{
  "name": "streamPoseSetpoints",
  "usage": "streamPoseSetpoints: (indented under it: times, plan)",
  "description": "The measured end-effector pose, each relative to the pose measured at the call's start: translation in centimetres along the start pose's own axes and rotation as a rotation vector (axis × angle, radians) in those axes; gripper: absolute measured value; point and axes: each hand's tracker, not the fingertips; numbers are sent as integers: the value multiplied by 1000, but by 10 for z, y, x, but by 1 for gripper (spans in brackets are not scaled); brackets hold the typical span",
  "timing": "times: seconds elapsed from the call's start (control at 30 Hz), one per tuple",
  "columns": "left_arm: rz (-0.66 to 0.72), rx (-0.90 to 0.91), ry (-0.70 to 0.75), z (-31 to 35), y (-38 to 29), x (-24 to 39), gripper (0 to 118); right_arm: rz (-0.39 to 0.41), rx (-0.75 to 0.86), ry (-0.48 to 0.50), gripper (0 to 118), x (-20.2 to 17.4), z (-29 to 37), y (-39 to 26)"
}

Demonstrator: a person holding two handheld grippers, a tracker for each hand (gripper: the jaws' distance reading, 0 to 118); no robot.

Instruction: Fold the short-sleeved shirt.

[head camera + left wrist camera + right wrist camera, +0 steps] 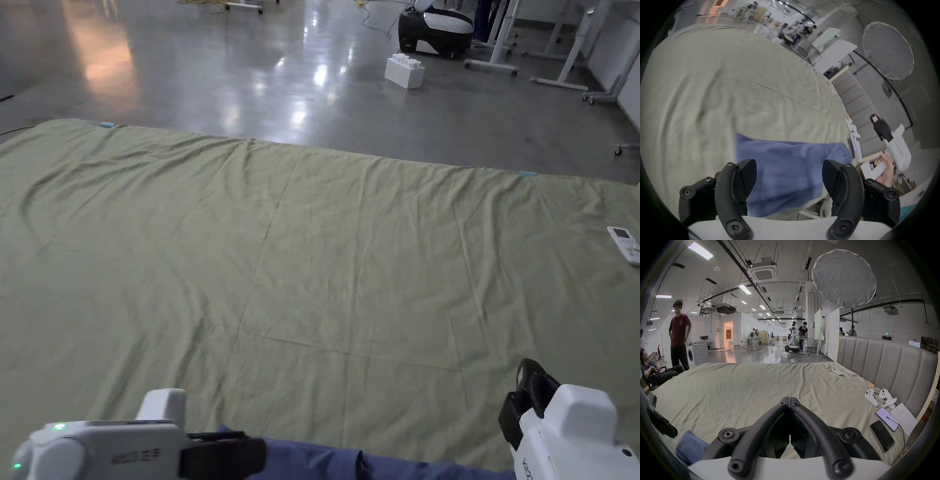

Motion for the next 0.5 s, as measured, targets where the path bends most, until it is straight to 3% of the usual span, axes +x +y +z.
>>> streamPoseSetpoints:
  times: [0.07, 0.2, 0.5]
  plan:
    - [69, -7, 16, 2, -1, -30, 85, 1, 2, 3, 0, -2, -1, 1]
    - [180, -75, -88, -14, -12, -70, 85, 3, 0, 10, 0, -5, -3, 0]
    - [283, -101, -350, -60, -24, -94, 84, 16, -8, 2, 0, -7, -2, 1]
